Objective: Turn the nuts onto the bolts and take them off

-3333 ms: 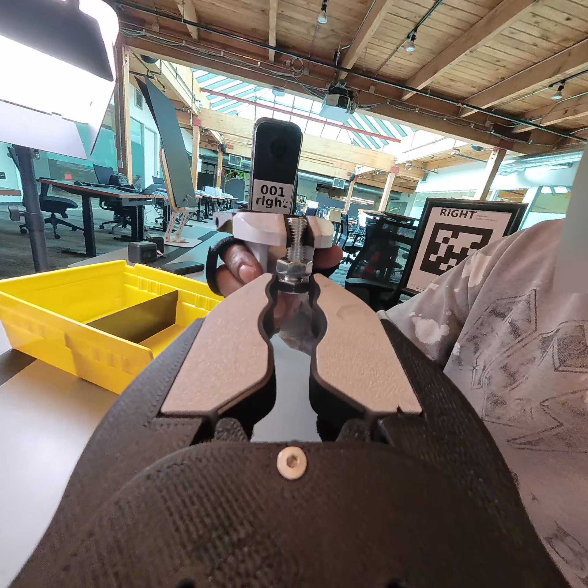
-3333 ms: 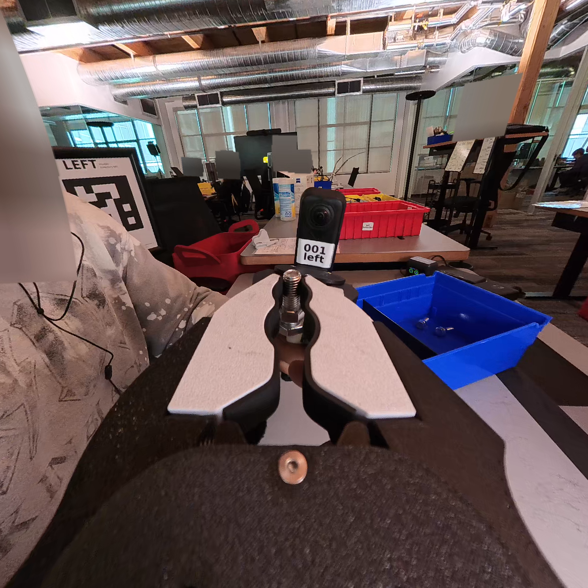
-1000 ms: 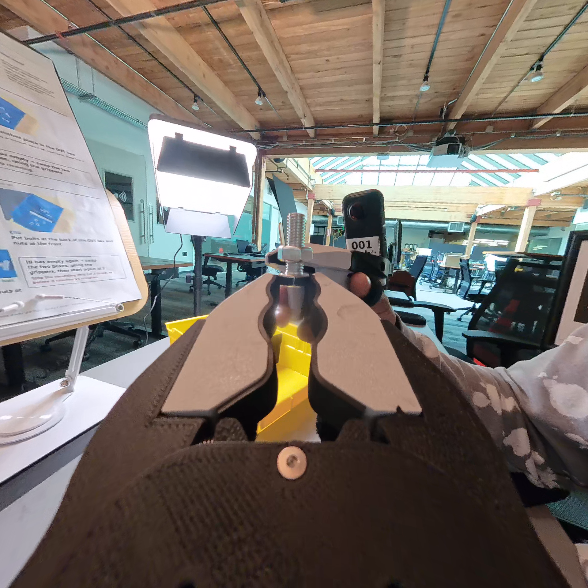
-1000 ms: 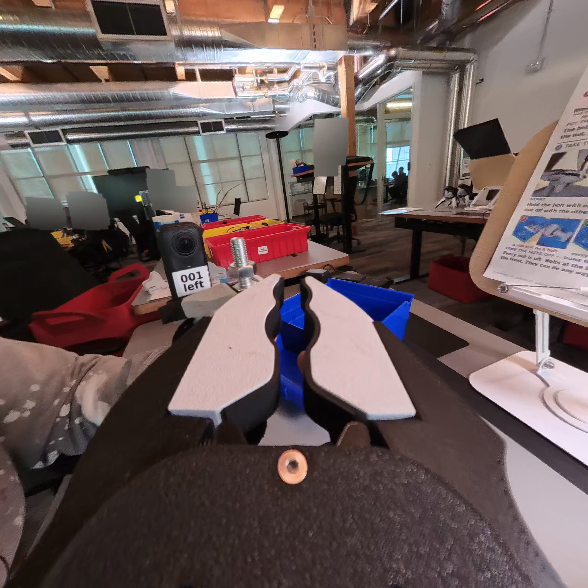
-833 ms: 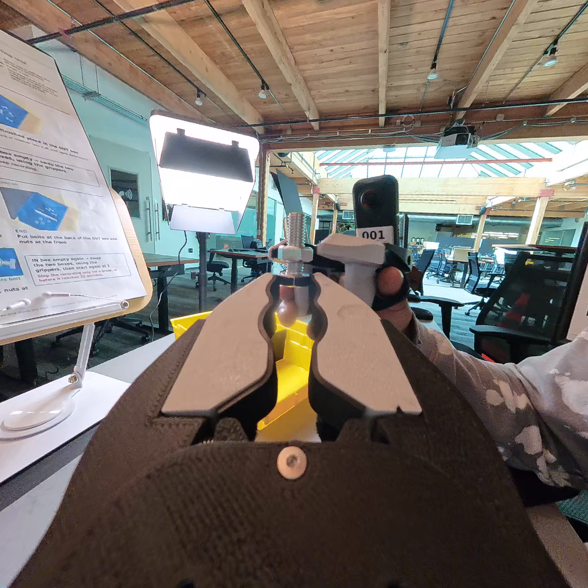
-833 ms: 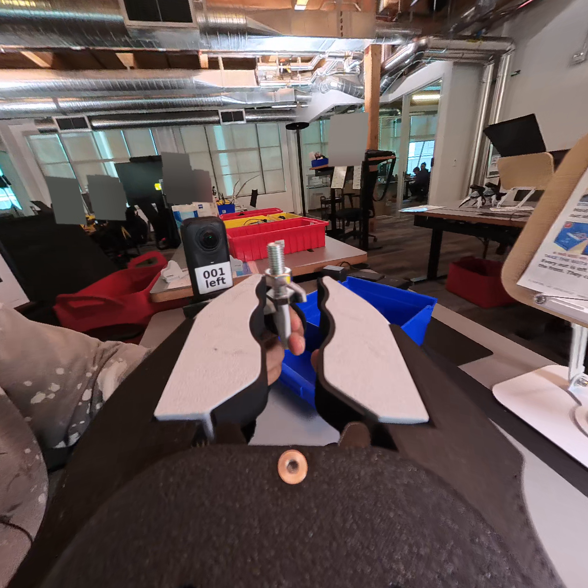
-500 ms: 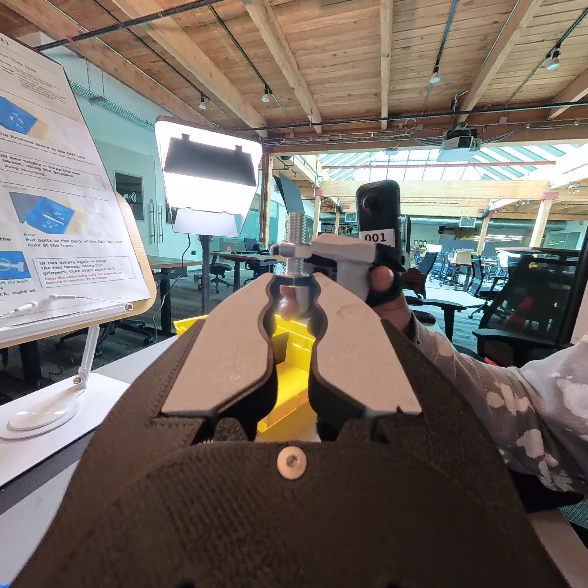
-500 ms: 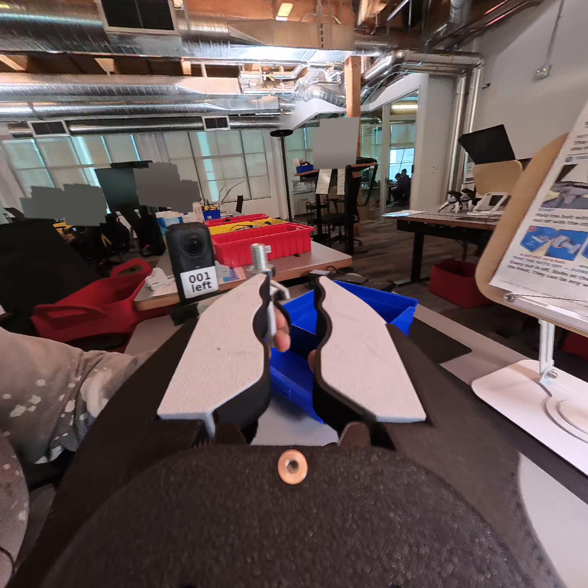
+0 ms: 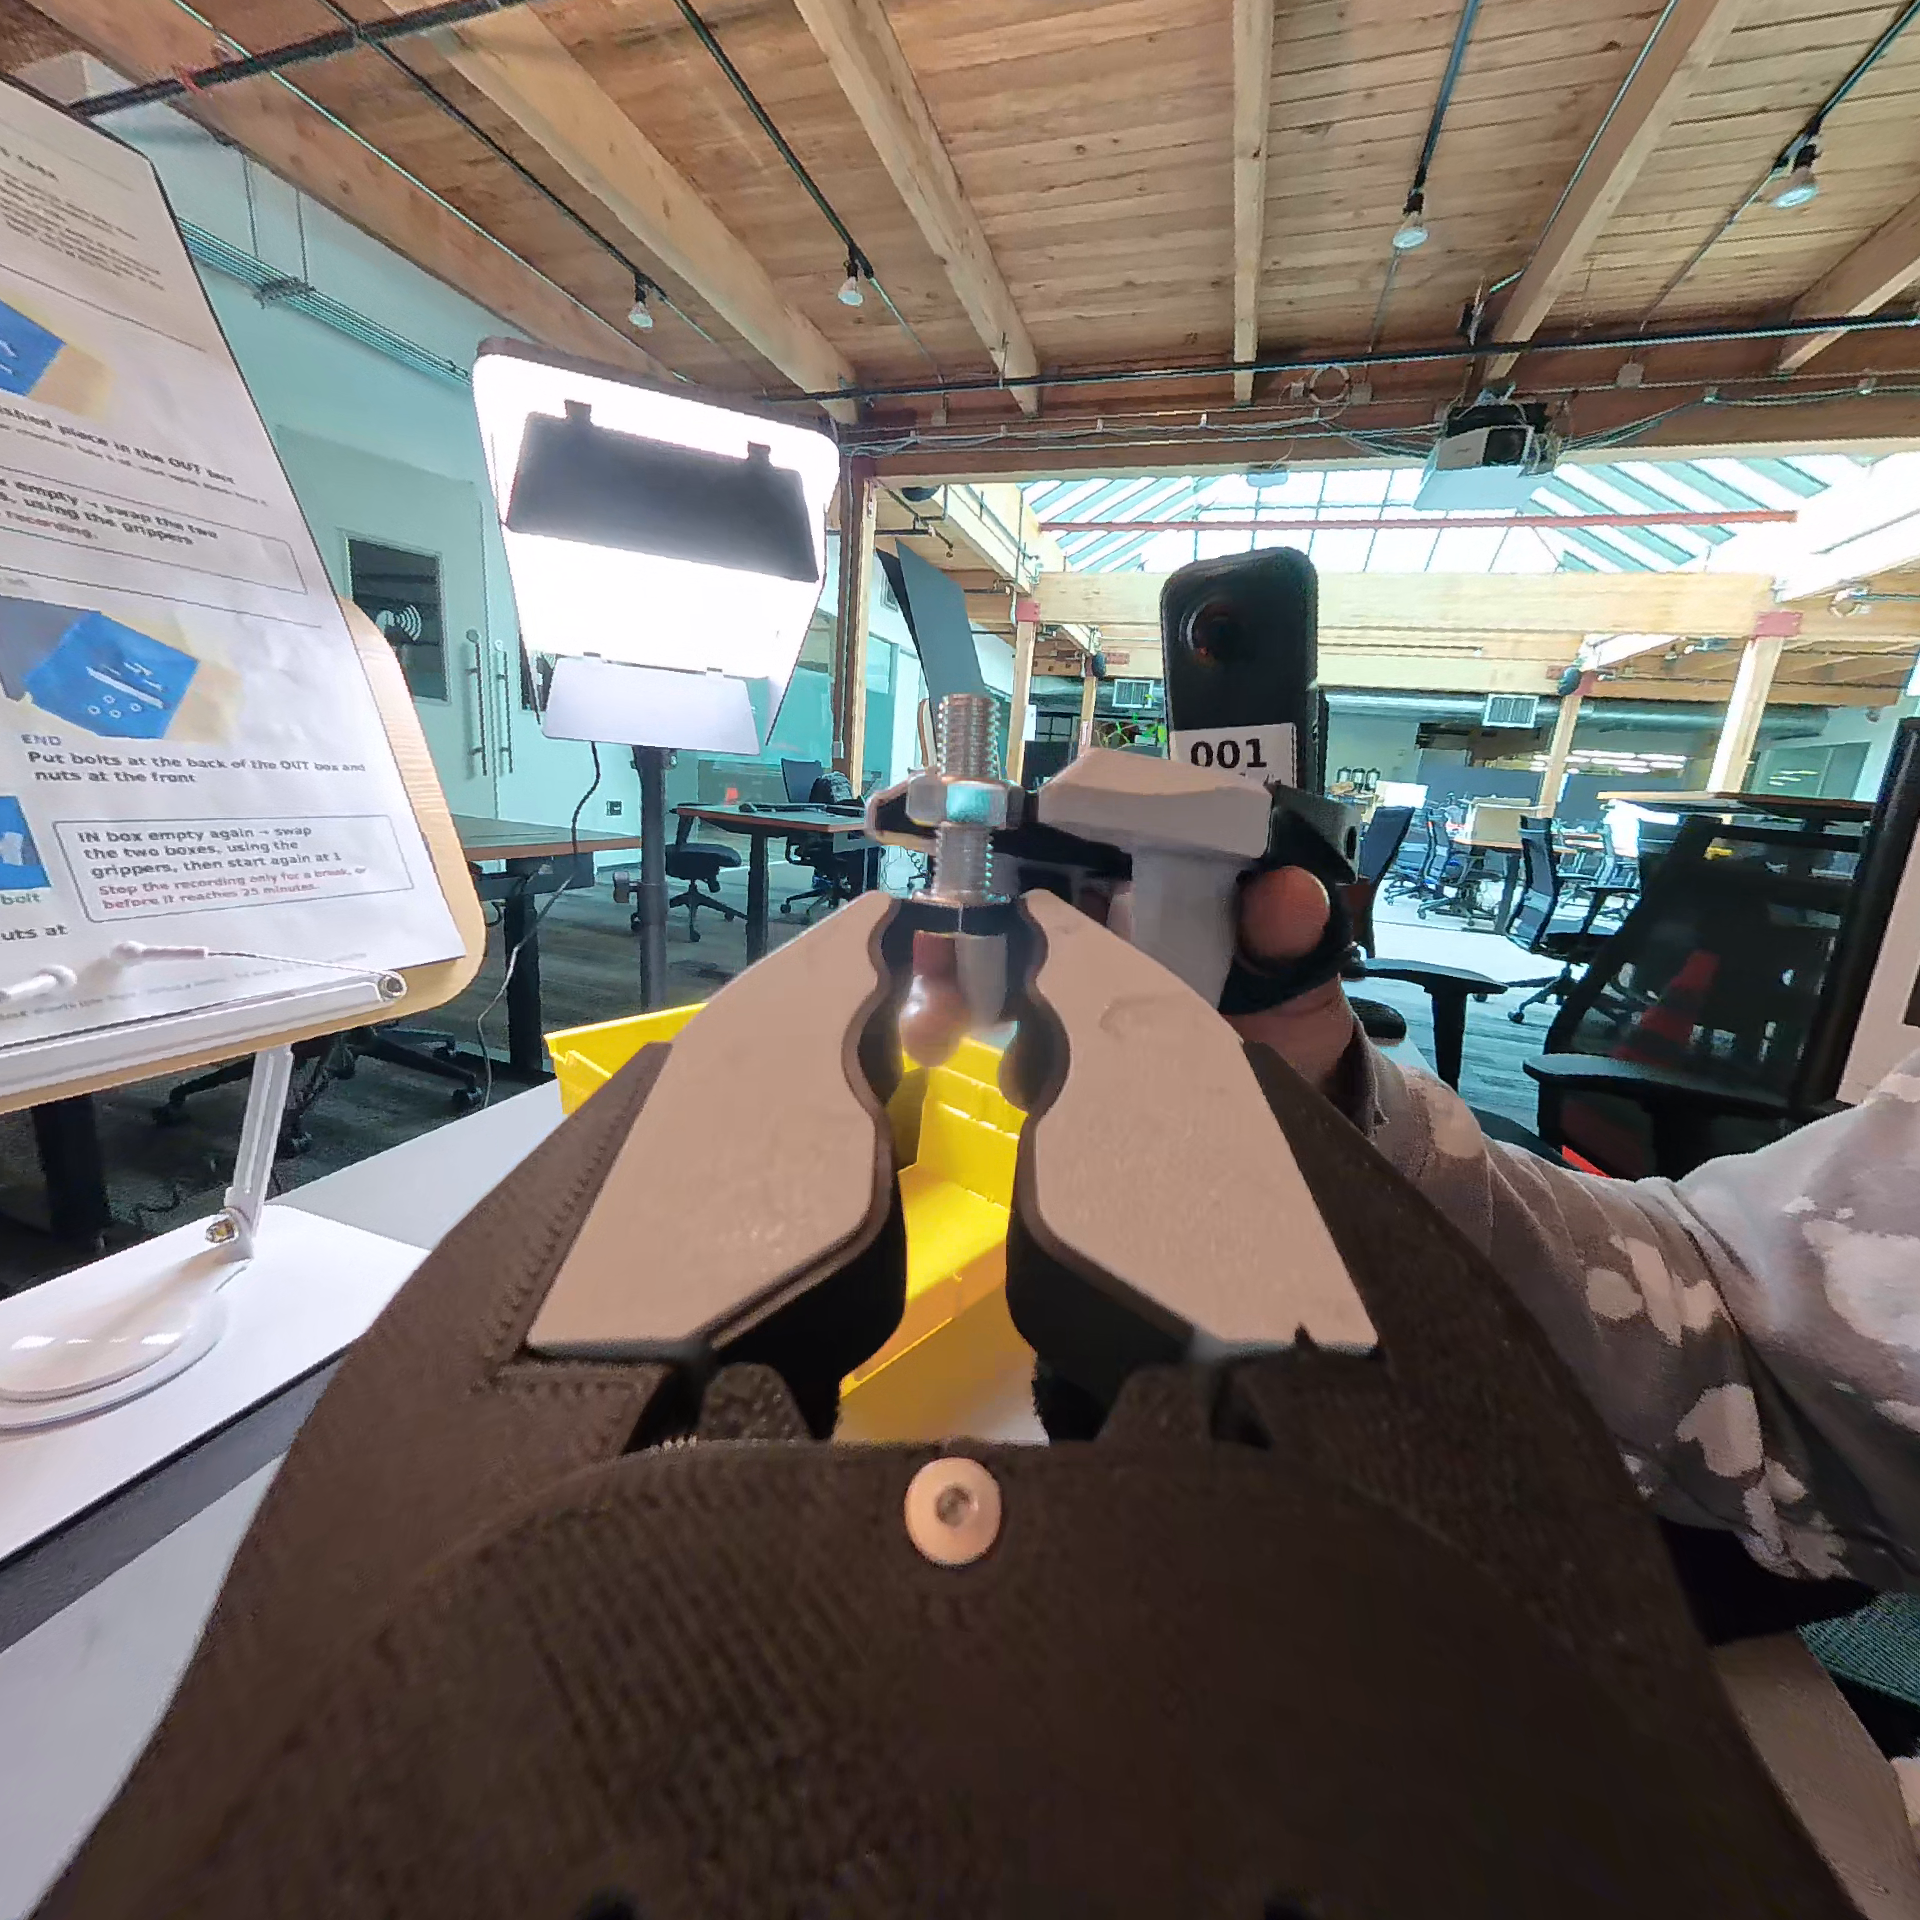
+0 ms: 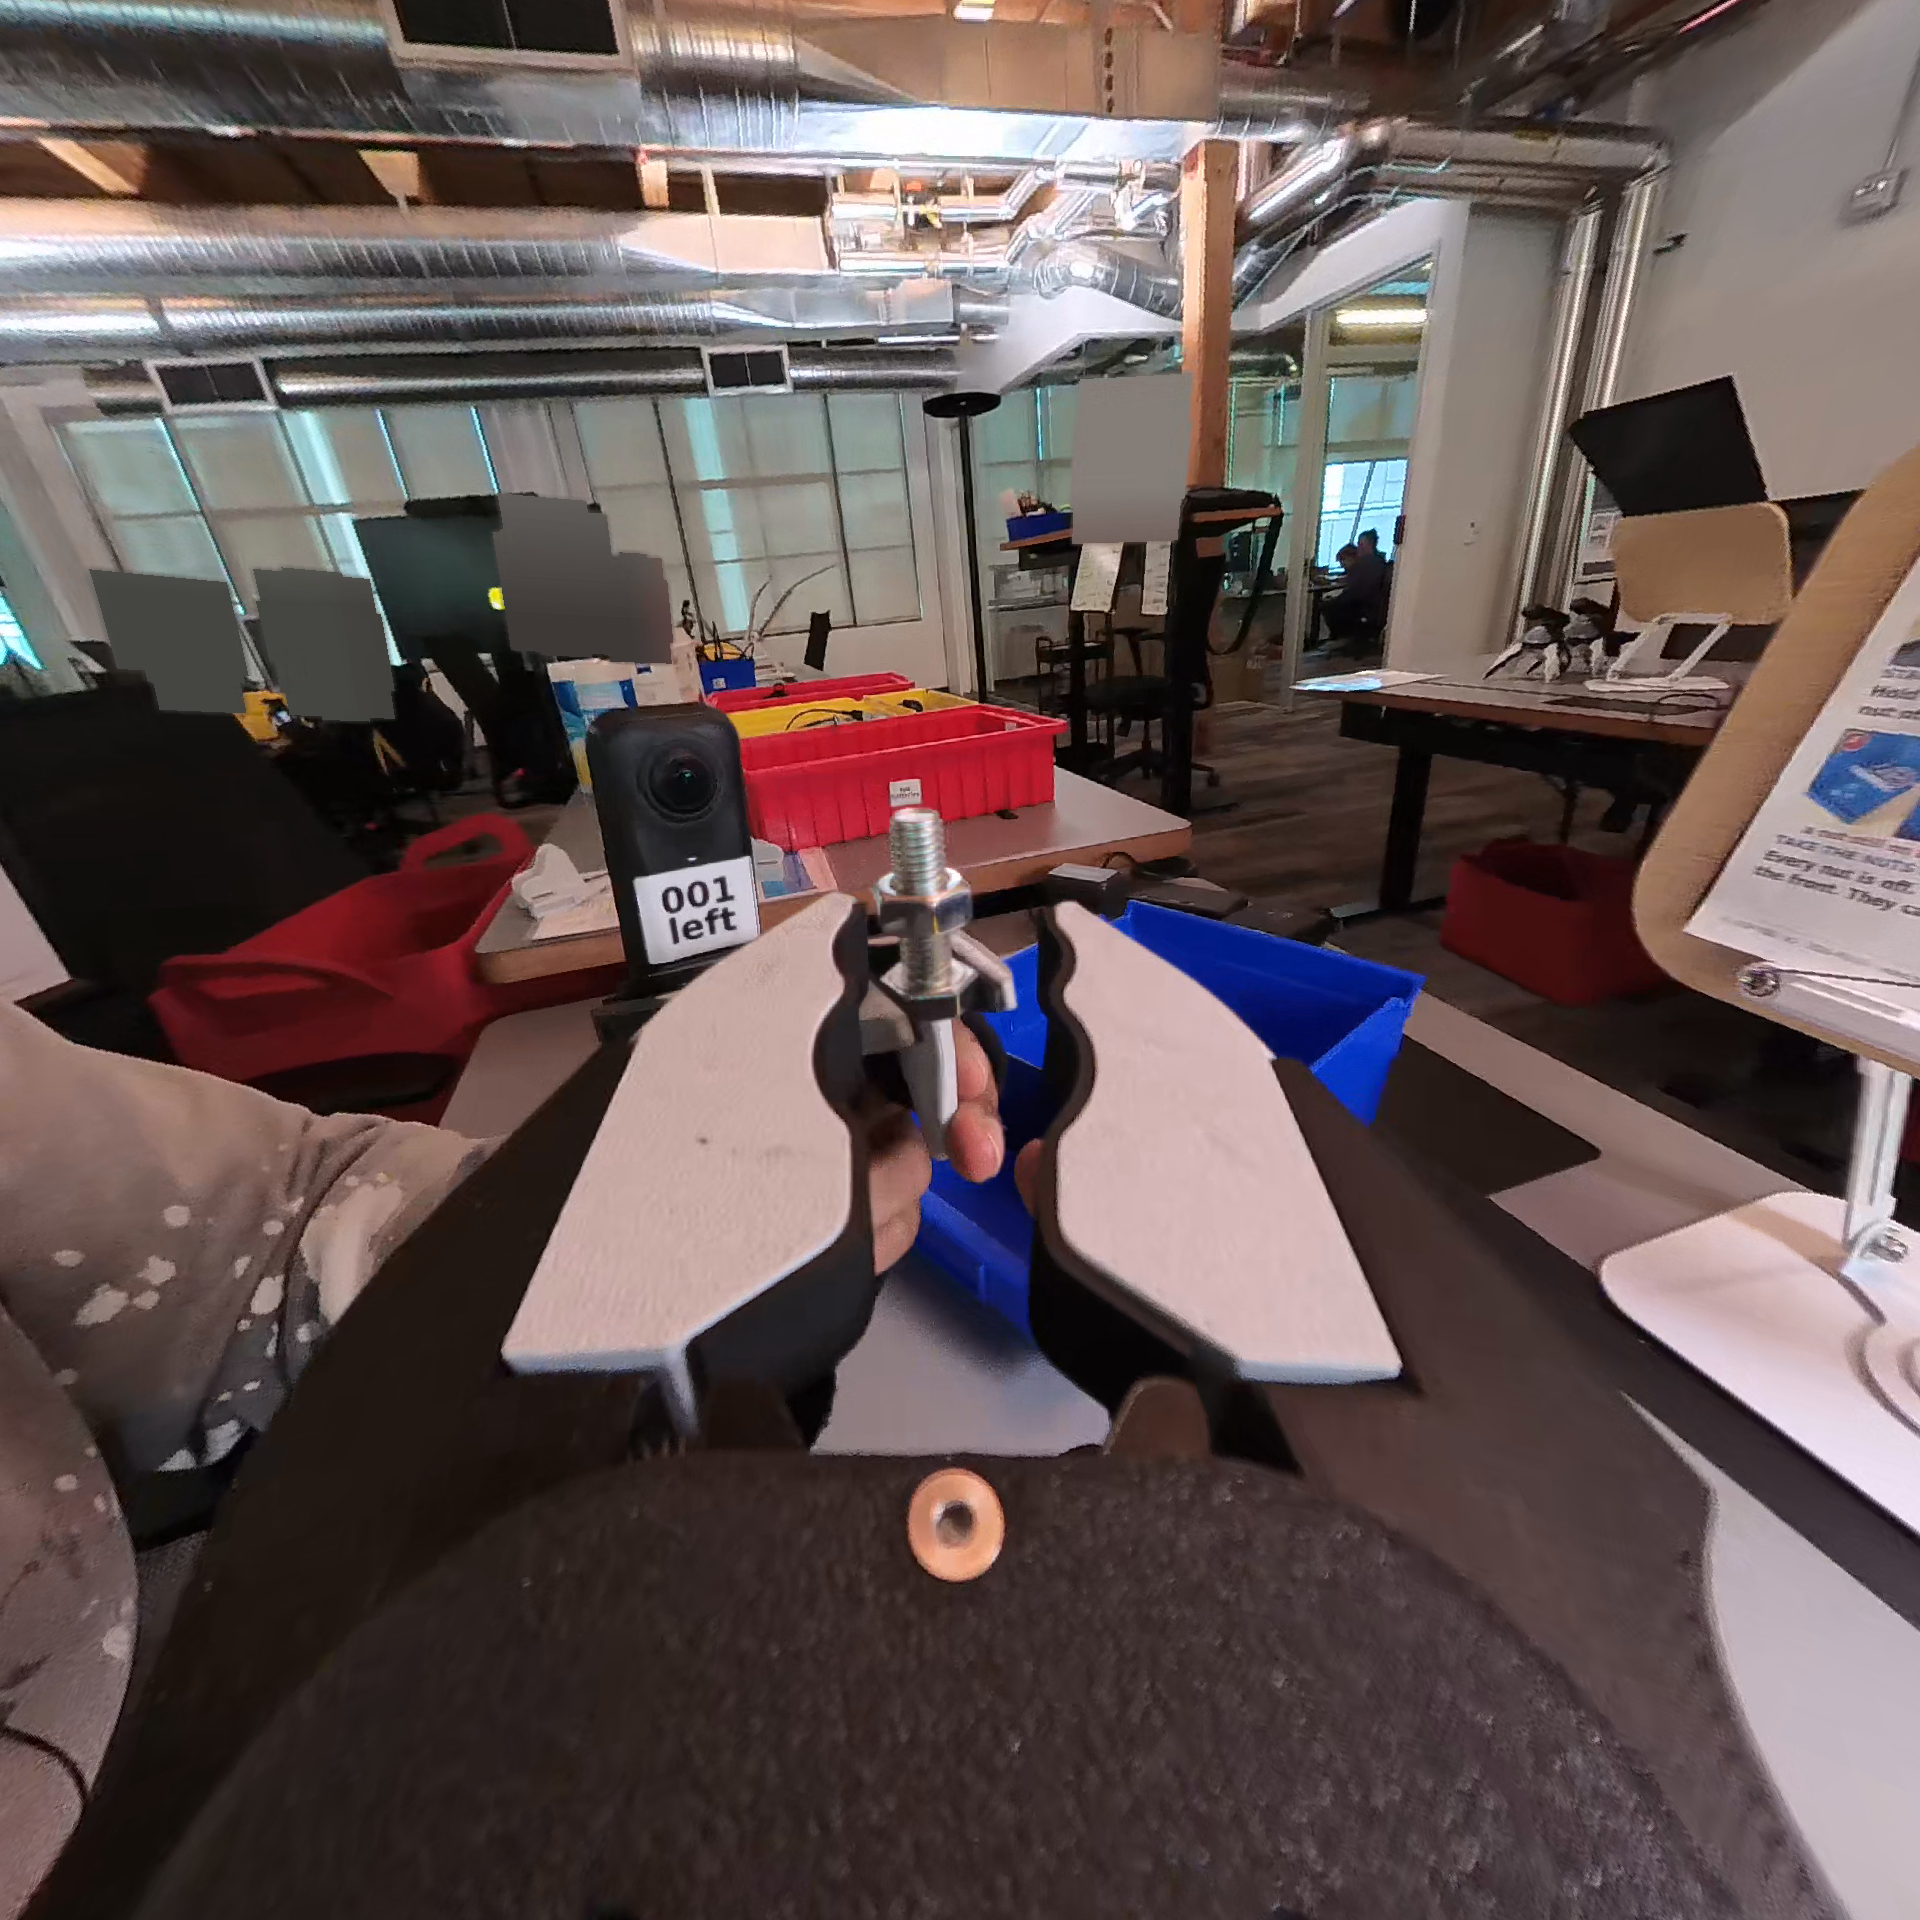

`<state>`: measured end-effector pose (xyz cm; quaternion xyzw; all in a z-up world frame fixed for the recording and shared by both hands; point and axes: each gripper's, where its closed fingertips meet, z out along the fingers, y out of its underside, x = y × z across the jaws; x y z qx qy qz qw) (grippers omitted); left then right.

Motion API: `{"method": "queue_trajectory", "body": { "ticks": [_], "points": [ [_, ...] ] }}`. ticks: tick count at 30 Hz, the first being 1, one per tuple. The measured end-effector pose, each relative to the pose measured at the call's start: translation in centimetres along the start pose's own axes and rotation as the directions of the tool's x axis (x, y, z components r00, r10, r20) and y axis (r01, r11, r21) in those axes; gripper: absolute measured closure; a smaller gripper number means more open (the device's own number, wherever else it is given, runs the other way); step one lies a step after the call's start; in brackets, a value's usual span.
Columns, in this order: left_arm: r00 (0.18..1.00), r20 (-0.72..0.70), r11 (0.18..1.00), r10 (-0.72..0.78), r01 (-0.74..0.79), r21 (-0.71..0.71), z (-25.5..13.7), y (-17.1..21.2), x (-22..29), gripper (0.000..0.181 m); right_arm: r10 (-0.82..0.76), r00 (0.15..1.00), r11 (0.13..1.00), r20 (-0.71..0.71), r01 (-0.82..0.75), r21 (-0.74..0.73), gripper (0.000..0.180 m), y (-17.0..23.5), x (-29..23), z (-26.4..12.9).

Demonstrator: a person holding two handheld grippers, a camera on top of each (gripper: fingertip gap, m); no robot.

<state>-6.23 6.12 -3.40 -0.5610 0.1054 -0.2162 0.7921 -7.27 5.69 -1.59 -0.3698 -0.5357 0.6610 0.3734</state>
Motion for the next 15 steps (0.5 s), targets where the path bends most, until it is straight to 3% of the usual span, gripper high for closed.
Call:
{"method": "queue_trajectory", "body": {
  "ticks": [4, 5, 6, 9, 15],
  "points": [
    [1.000, 0.006, 1.000, -0.012, 0.012, -0.006, 0.0, 0.1, -0.1, 0.163, 0.000, 1.000, 1.000, -0.002, 0.000, -0.014, 0.155, 0.2, 0.4, -0.1],
    [1.000, 0.007, 1.000, -0.024, 0.024, 0.014, -0.2, -0.2, -0.4, 0.163, 0.002, 0.999, 1.000, -0.044, -0.002, -0.004, 0.171, -0.1, 1.0, -0.3],
    [1.000, -0.004, 0.999, -0.030, 0.030, 0.027, -0.3, -0.5, -0.3, 0.163, -0.015, 0.996, 1.000, -0.089, 0.017, 0.019, 0.173, -0.4, 1.8, -0.7],
    [1.000, 0.005, 1.000, -0.002, 0.001, 0.021, -0.3, -0.8, -0.3, 0.163, 0.006, 0.999, 1.000, -0.048, -0.005, 0.020, 0.156, -0.7, 1.5, -1.1],
    [1.000, -0.008, 1.000, -0.006, 0.007, 0.020, -0.1, -0.2, 0.2, 0.163, 0.000, 1.000, 1.000, -0.014, 0.000, 0.007, 0.149, -0.2, 0.1, 0.0]
  ]
}}
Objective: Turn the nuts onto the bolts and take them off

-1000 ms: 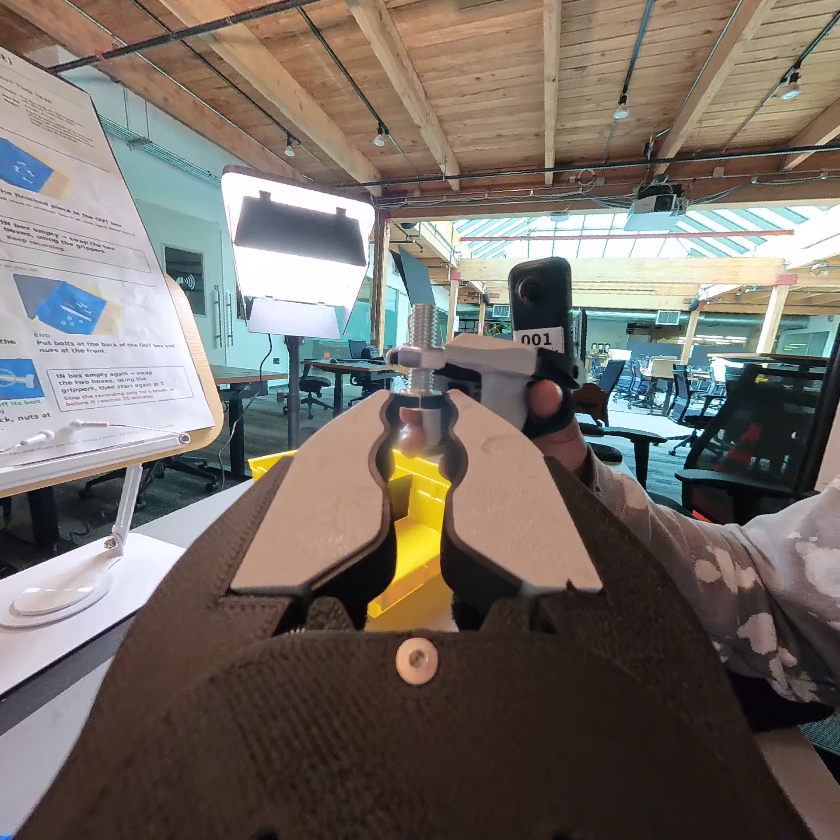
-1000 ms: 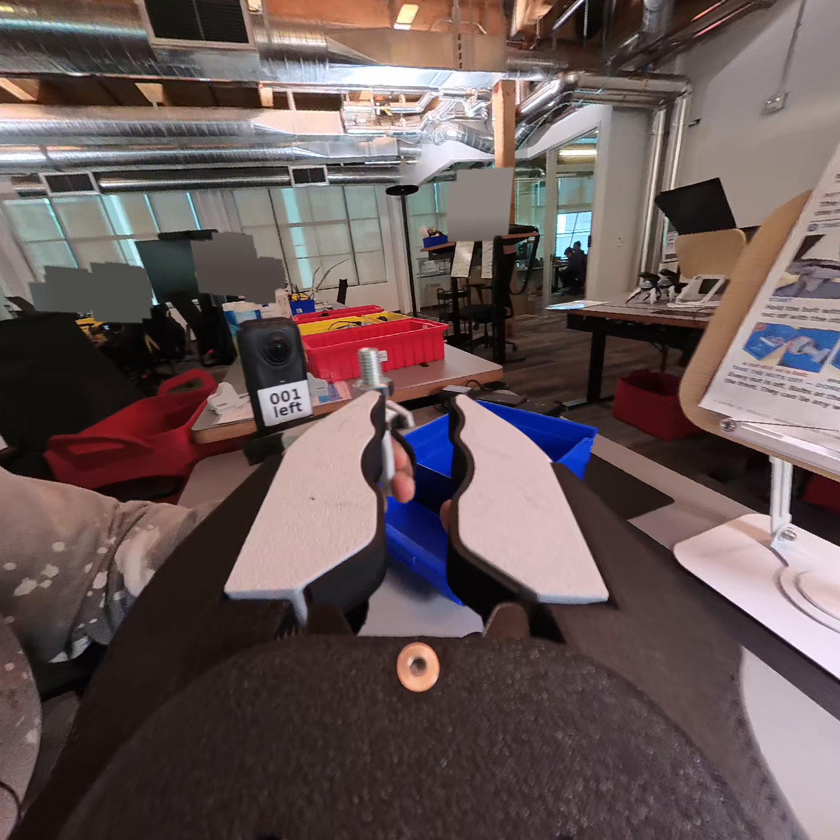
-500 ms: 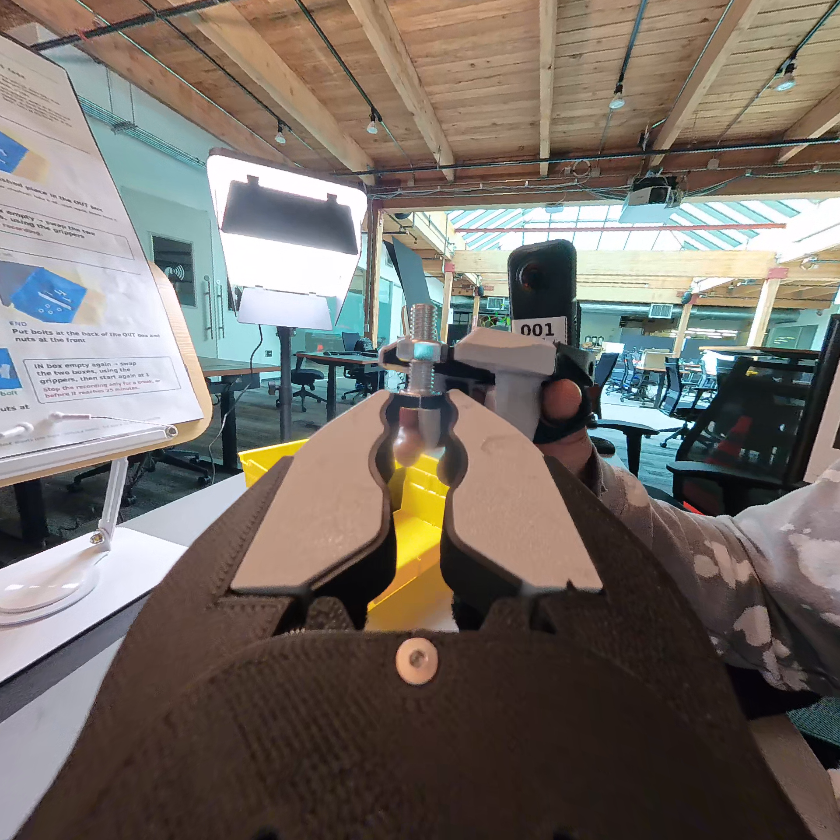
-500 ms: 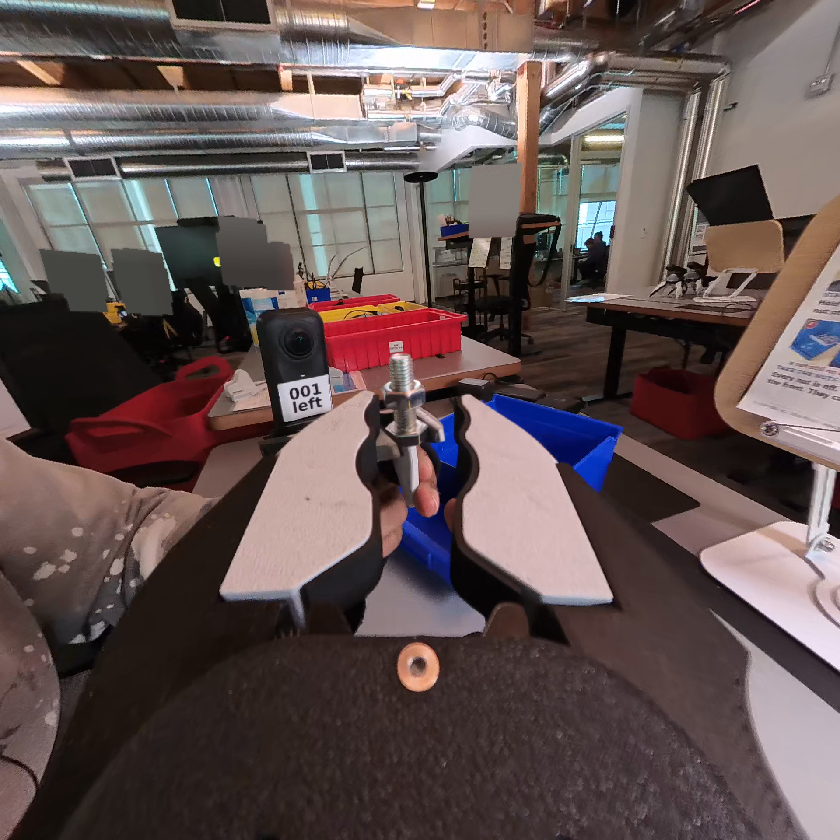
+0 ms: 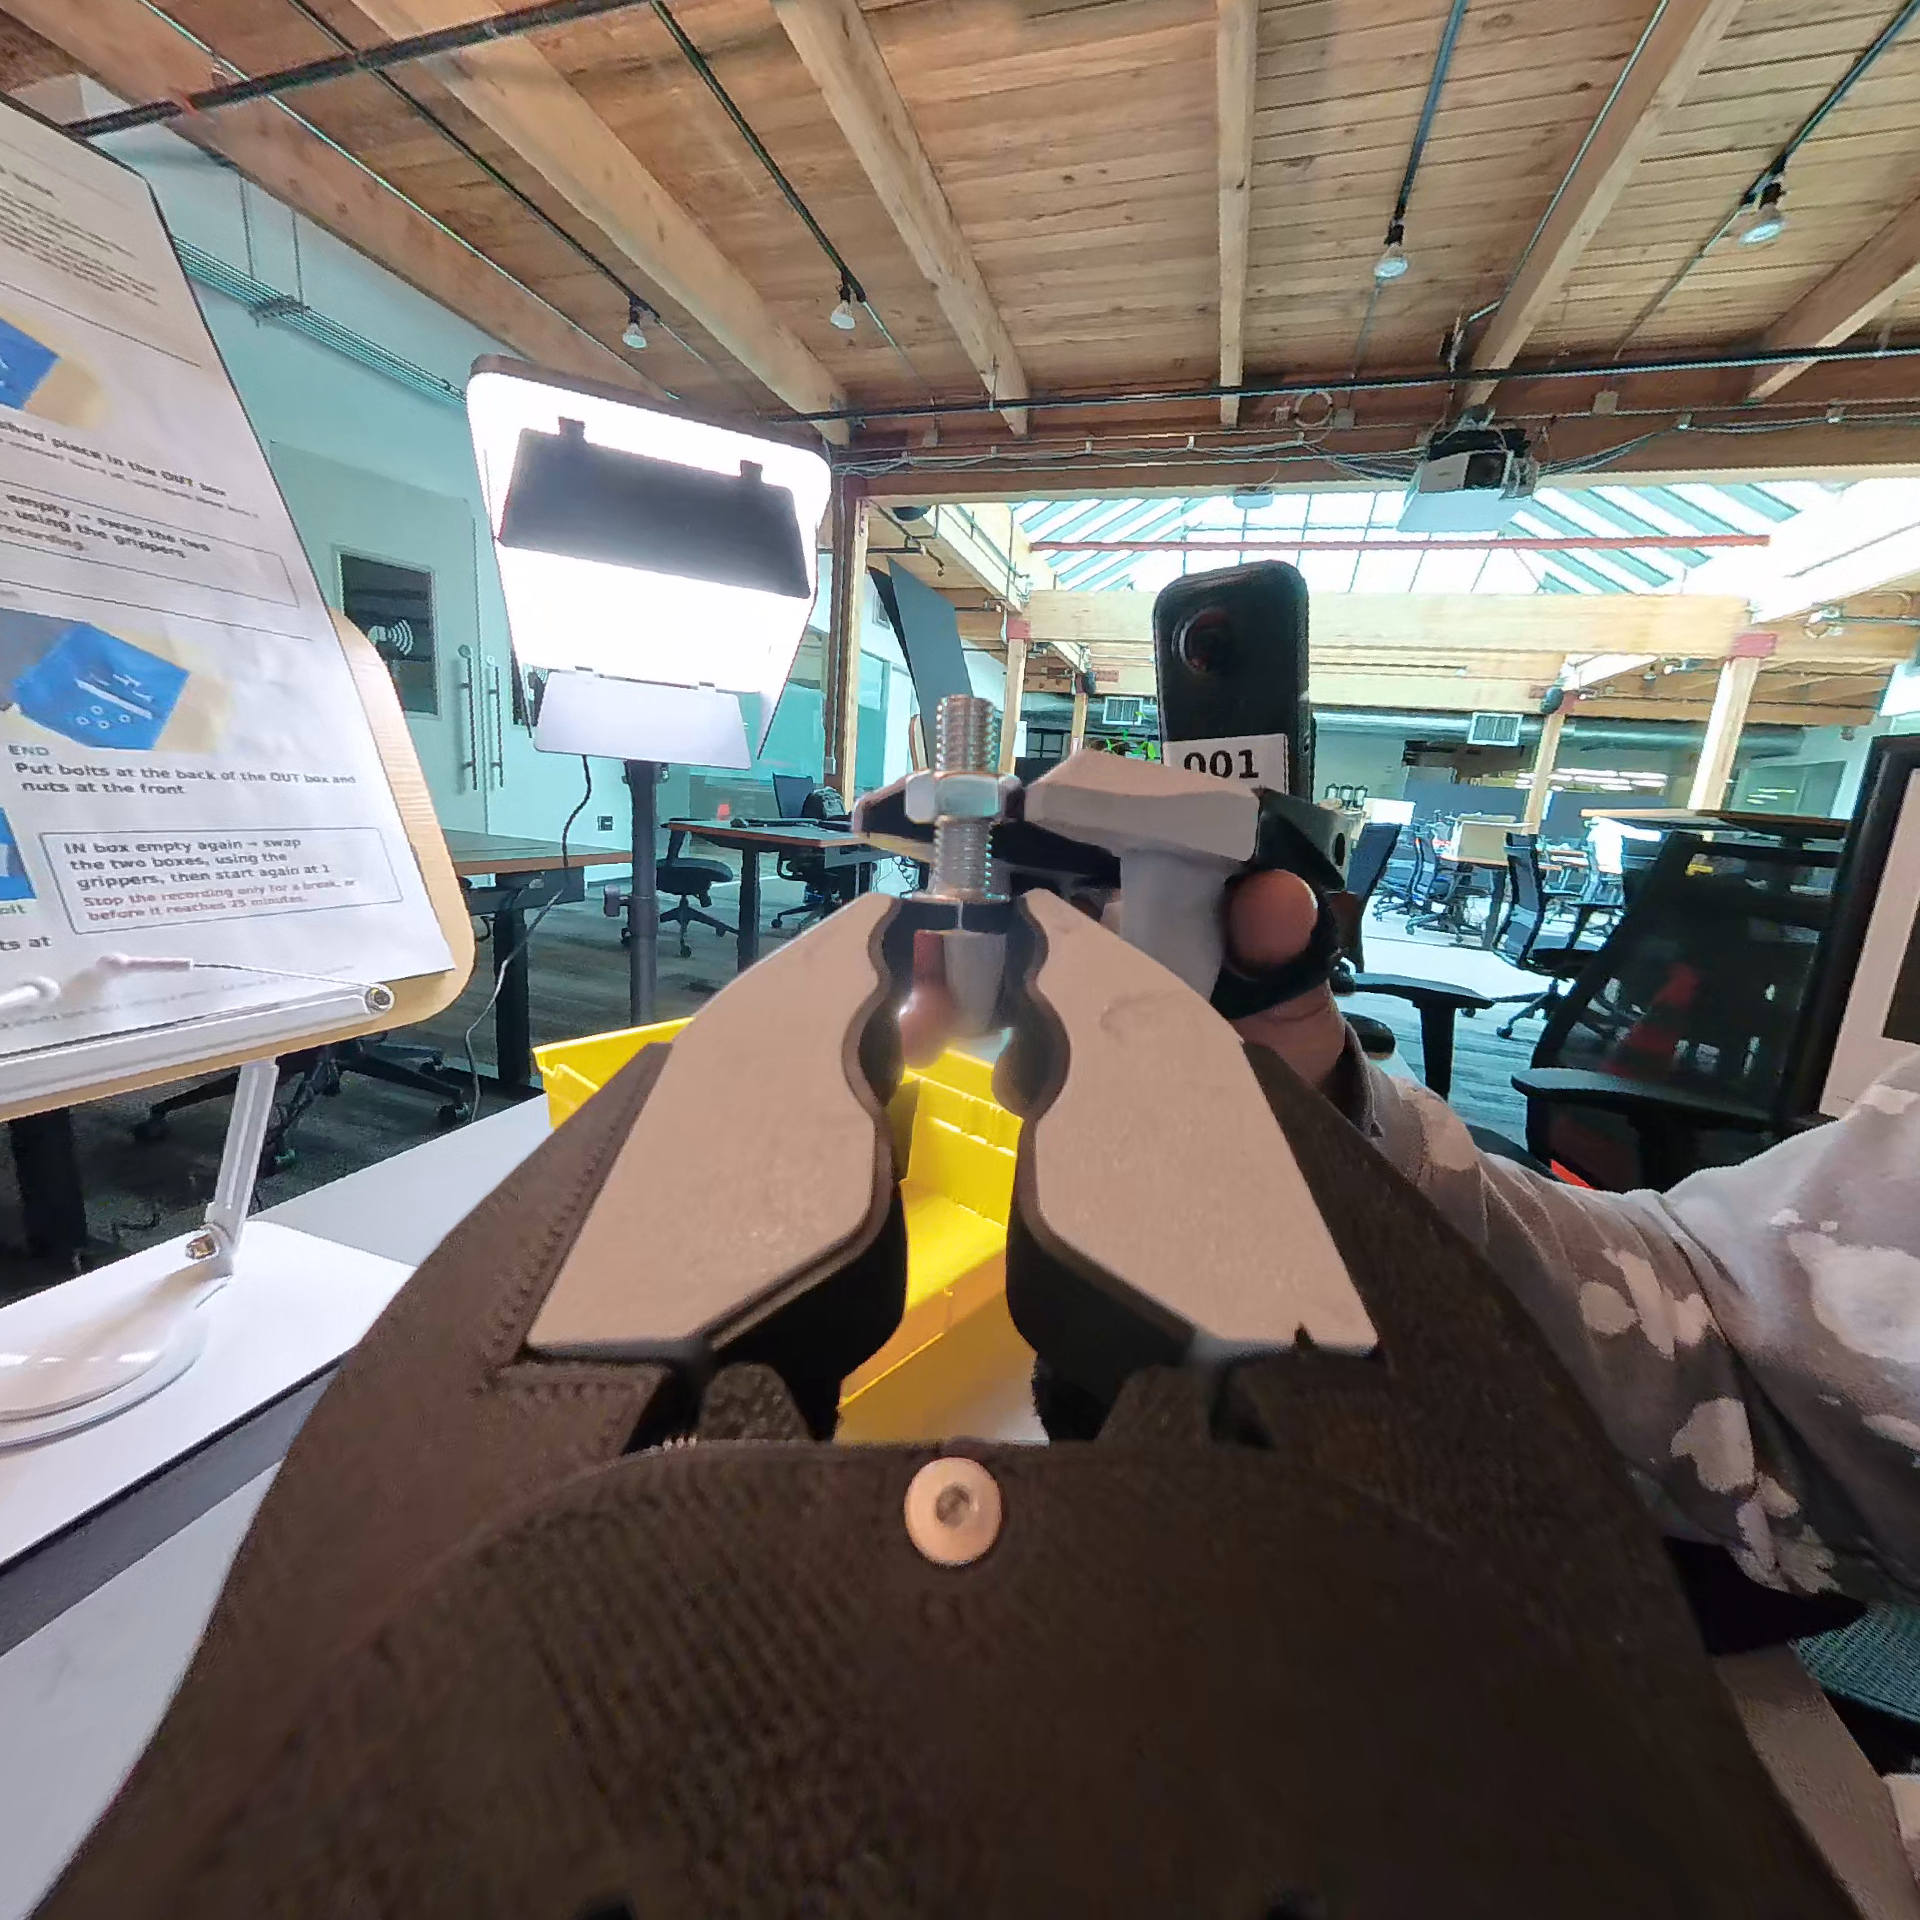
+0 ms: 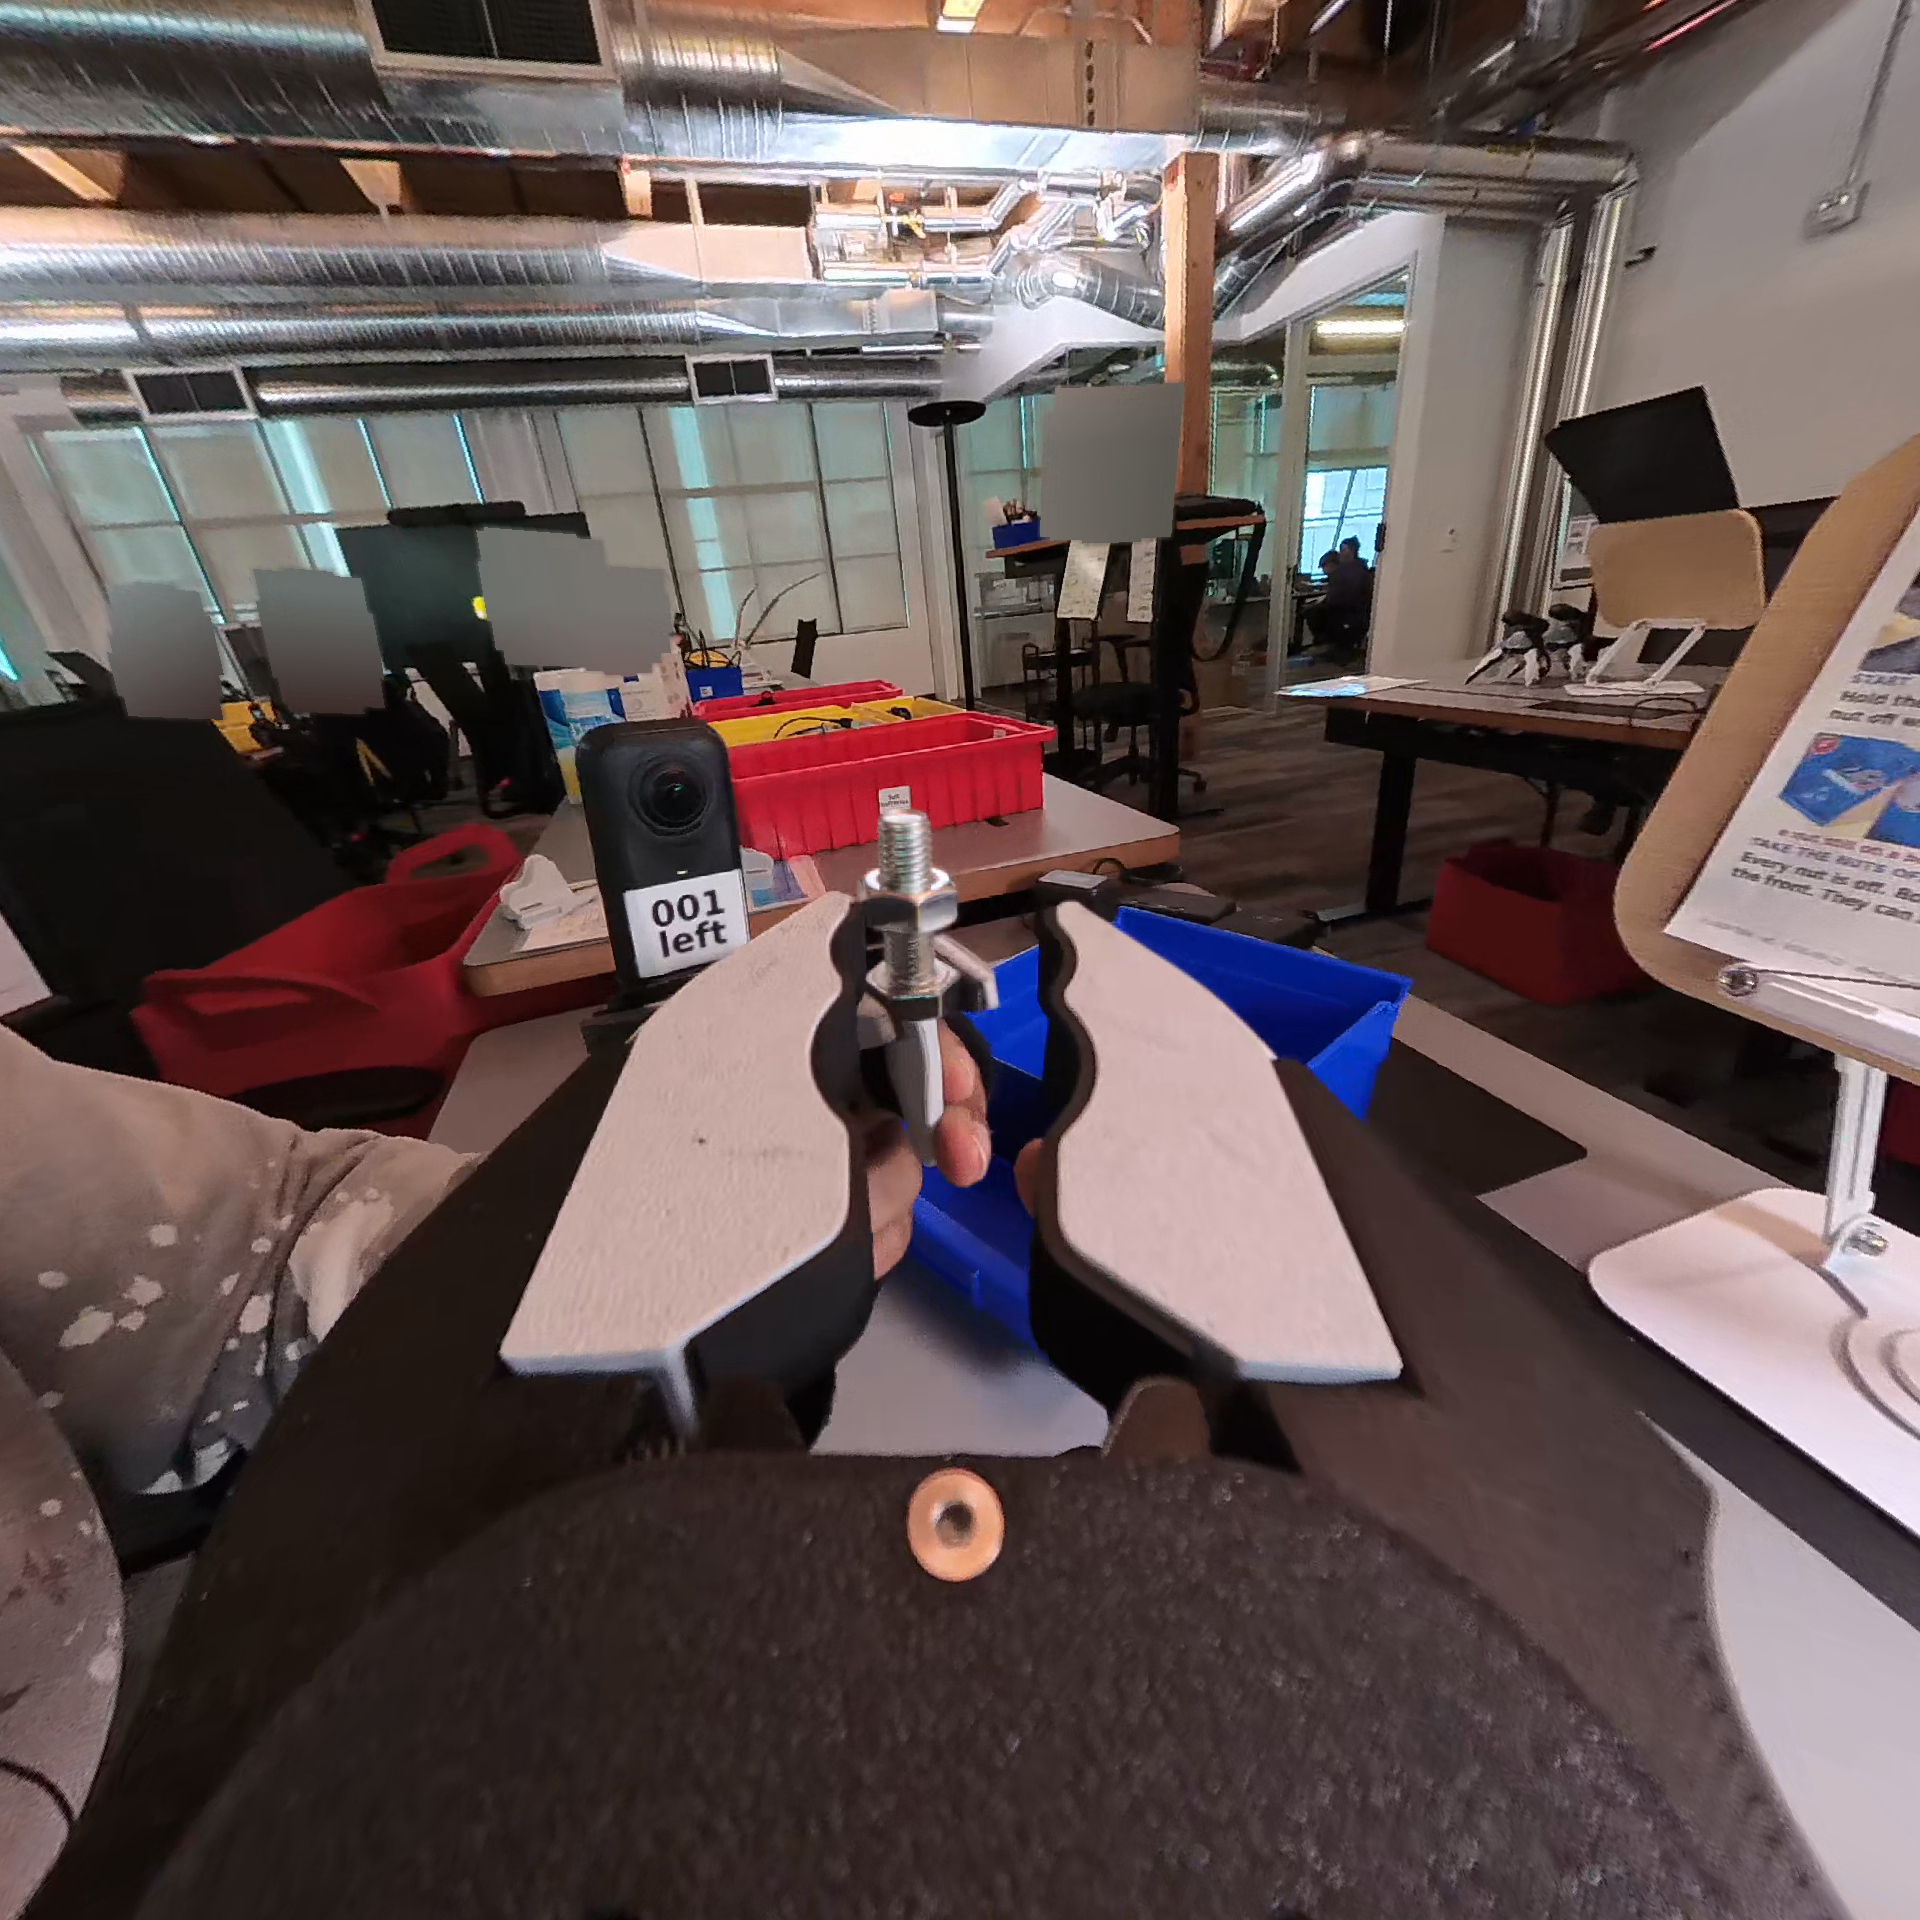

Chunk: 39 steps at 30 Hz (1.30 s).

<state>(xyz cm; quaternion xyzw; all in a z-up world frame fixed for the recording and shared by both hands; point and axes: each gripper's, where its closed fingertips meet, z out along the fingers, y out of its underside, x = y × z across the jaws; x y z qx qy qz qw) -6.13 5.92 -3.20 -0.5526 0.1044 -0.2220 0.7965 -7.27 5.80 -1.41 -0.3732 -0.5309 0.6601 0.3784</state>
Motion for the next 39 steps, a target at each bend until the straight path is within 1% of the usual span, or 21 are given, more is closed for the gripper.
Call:
{"method": "queue_trajectory", "body": {
  "ticks": [1, 2, 3, 5, 8, 10, 12, 13, 14, 16, 18, 21, 24, 25, 27, 29, 33, 35, 36, 37, 39],
  "points": [
    [1.000, 0.003, 1.000, -0.007, 0.006, 0.010, -0.1, -0.2, -0.1, 0.163, 0.015, 1.000, 1.000, -0.010, -0.015, 0.011, 0.157, -0.2, 0.4, -0.2],
    [1.000, -0.013, 0.999, -0.011, 0.011, 0.031, -0.3, -0.6, 0.0, 0.163, 0.032, 0.997, 0.999, -0.064, -0.030, 0.027, 0.172, -0.5, 1.6, -0.7],
    [1.000, -0.008, 0.999, -0.008, 0.008, 0.036, -0.4, -0.8, -0.1, 0.163, 0.030, 0.995, 0.999, -0.100, -0.027, 0.035, 0.173, -0.6, 2.5, -1.1],
    [1.000, 0.006, 0.999, 0.007, -0.007, 0.035, -0.4, -1.0, -0.2, 0.163, 0.032, 0.996, 0.999, -0.086, -0.030, 0.033, 0.166, -0.8, 2.4, -1.4],
    [1.000, 0.011, 1.000, -0.004, 0.003, 0.028, -0.3, -0.5, -0.3, 0.163, 0.014, 1.000, 1.000, -0.012, -0.014, 0.020, 0.153, -0.7, 0.3, -0.5],
    [1.000, 0.011, 1.000, -0.003, 0.003, 0.021, -0.1, -0.1, -0.2, 0.163, 0.008, 1.000, 1.000, 0.003, -0.008, 0.004, 0.151, -0.2, -0.4, 0.0],
    [1.000, 0.013, 1.000, -0.007, 0.006, 0.025, -0.1, -0.1, -0.1, 0.163, 0.018, 1.000, 1.000, -0.006, -0.018, 0.007, 0.152, -0.2, 0.0, 0.0],
    [1.000, 0.013, 0.999, -0.012, 0.012, 0.038, -0.2, -0.3, -0.2, 0.163, 0.035, 0.998, 0.999, -0.044, -0.034, 0.016, 0.171, -0.3, 0.9, -0.3],
    [1.000, 0.005, 0.999, -0.017, 0.016, 0.049, -0.4, -0.6, -0.2, 0.163, 0.037, 0.995, 0.999, -0.090, -0.034, 0.034, 0.174, -0.5, 1.9, -0.7],
    [1.000, 0.018, 0.999, 0.004, -0.004, 0.047, -0.4, -0.9, -0.3, 0.163, 0.044, 0.995, 0.998, -0.094, -0.040, 0.040, 0.170, -0.8, 2.5, -1.3],
    [1.000, 0.022, 0.999, -0.001, 0.000, 0.042, -0.4, -0.8, -0.4, 0.163, 0.041, 0.998, 0.999, -0.045, -0.039, 0.033, 0.158, -0.9, 1.4, -1.0],
    [1.000, 0.022, 1.000, -0.001, 0.001, 0.028, -0.2, -0.2, -0.3, 0.162, 0.024, 1.000, 1.000, 0.001, -0.024, 0.014, 0.150, -0.4, -0.2, -0.1],
    [1.000, 0.018, 0.999, -0.003, 0.002, 0.033, -0.1, -0.2, -0.1, 0.163, 0.038, 0.999, 0.999, -0.010, -0.037, 0.023, 0.155, -0.4, 0.1, -0.1],
    [1.000, 0.003, 0.999, -0.009, 0.009, 0.048, -0.2, -0.5, 0.0, 0.163, 0.054, 0.997, 0.998, -0.063, -0.051, 0.038, 0.172, -0.6, 1.3, -0.5],
    [1.000, 0.012, 0.999, 0.002, -0.003, 0.052, -0.4, -0.9, -0.1, 0.163, 0.052, 0.994, 0.997, -0.098, -0.047, 0.053, 0.171, -1.0, 2.5, -1.3],
    [1.000, 0.019, 0.999, 0.005, -0.005, 0.049, -0.4, -0.9, -0.2, 0.163, 0.051, 0.997, 0.998, -0.060, -0.048, 0.049, 0.160, -1.3, 1.8, -1.3],
    [1.000, 0.017, 1.000, 0.004, -0.005, 0.027, -0.1, -0.1, -0.1, 0.162, 0.017, 1.000, 1.000, -0.009, -0.017, 0.013, 0.149, -0.6, -0.3, -0.1],
    [1.000, 0.015, 1.000, 0.001, -0.002, 0.029, 0.0, 0.0, 0.1, 0.163, 0.011, 1.000, 1.000, -0.014, -0.011, 0.010, 0.149, -0.4, -0.3, 0.0],
    [1.000, 0.016, 0.999, -0.013, 0.012, 0.035, -0.1, -0.2, -0.1, 0.163, 0.019, 0.999, 1.000, -0.025, -0.019, 0.017, 0.156, -0.6, 0.1, -0.2],
    [1.000, -0.003, 0.998, -0.021, 0.021, 0.055, -0.3, -0.5, 0.0, 0.163, 0.030, 0.996, 0.999, -0.083, -0.028, 0.027, 0.171, -0.8, 1.2, -0.6],
    [1.000, 0.007, 0.998, -0.003, 0.002, 0.057, -0.4, -0.9, 0.0, 0.163, 0.028, 0.994, 0.999, -0.109, -0.023, 0.046, 0.170, -1.1, 2.1, -1.2]
  ]
}}
